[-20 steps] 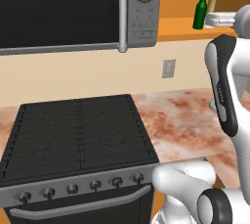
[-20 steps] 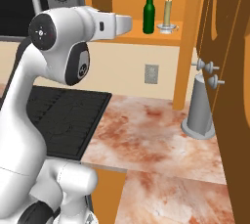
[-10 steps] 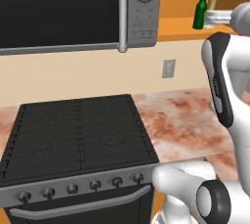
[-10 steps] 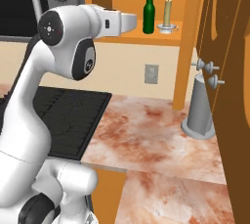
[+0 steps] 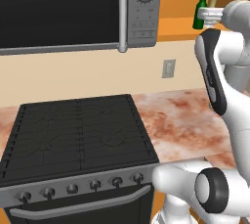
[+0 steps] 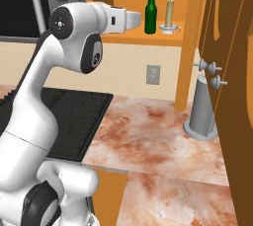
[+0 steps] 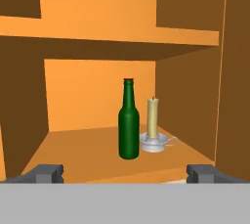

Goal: Get the candle and the beer from the cabinet and move them to the dining counter.

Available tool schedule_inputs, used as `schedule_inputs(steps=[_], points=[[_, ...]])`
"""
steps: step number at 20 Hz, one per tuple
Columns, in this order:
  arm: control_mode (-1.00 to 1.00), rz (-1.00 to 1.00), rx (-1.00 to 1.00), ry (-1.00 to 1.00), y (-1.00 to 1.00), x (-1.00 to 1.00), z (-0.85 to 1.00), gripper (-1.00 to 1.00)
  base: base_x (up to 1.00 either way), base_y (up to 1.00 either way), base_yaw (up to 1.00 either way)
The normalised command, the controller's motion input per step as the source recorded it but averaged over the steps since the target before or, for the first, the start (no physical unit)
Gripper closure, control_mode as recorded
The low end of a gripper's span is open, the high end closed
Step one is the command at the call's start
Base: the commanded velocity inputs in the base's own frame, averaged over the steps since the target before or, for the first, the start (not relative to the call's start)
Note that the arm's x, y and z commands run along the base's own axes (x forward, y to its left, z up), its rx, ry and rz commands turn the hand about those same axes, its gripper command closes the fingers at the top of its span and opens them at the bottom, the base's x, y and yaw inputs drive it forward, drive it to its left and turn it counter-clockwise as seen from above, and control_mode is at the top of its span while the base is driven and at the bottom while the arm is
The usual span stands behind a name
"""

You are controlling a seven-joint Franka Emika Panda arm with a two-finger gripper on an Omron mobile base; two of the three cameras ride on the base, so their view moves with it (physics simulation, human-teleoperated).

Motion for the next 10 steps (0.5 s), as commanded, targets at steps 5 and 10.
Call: schedule_inputs(steps=[5, 10], points=[[-1.00, 0.00, 0.04, 0.00, 0.00, 0.40, 0.00, -1.00, 0.00, 0.00, 0.00], [-1.00, 0.00, 0.03, 0.00, -0.07, 0.31, 0.00, -1.00, 0.00, 0.00, 0.00]])
